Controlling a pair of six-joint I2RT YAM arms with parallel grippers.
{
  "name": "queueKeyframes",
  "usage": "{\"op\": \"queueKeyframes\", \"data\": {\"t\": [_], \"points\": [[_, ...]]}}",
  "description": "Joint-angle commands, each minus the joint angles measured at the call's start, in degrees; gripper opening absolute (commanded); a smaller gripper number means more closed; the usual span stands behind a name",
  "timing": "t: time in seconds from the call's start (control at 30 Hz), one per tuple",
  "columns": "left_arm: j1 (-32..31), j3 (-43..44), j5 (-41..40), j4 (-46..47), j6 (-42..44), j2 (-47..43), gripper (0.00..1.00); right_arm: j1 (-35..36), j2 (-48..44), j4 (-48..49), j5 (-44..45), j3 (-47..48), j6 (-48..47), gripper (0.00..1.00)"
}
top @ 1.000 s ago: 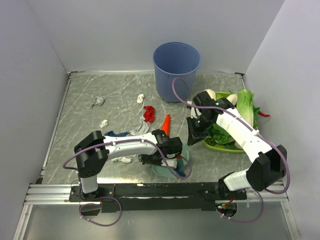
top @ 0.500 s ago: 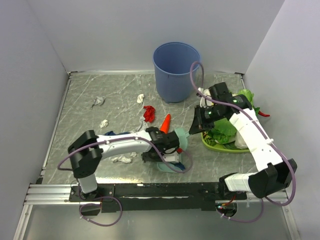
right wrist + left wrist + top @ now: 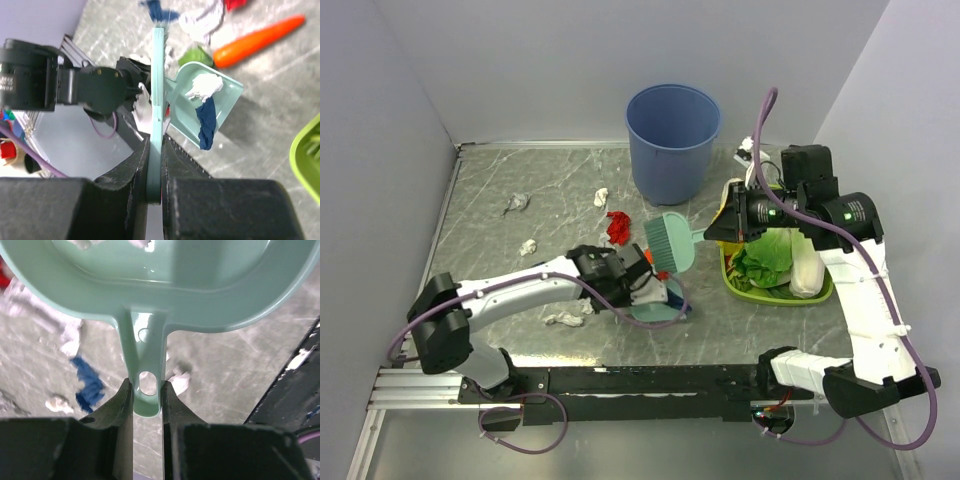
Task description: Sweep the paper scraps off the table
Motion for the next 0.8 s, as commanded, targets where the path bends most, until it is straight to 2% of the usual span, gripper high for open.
{"op": "queueKeyframes", "data": {"t": [0.0, 0.13, 0.37, 0.53, 0.6, 0.77], "points": [[5.96, 0.08, -0.17, -0.4, -0.57, -5.67, 0.01, -0.37, 0.04, 8.44, -4.11, 4.24, 0.33, 0.0], [11.41, -0.27, -1.74, -1.89, 1.36, -11.03, 0.01, -0.45, 0.48, 14.86, -3.08, 5.65, 2.27, 0.0], [26.17, -4.83, -4.91, -7.08, 2.51, -23.06, 0.01, 0.86, 6.27, 20.4, 3.78, 3.46, 4.72, 0.0], [35.74, -8.43, -5.96, -13.13, 2.42, -29.05, 0.01, 7.53, 11.99, 23.48, 9.84, 4.94, 3.69, 0.0], [37.43, -10.02, -7.19, -14.98, 2.85, -32.3, 0.01, 11.49, 14.96, 23.22, 12.57, 6.61, 2.54, 0.0], [45.6, -19.15, -9.04, -16.84, 6.45, -40.11, 0.01, 17.46, 22.61, 24.27, 13.71, 11.27, 1.74, 0.0]]}}
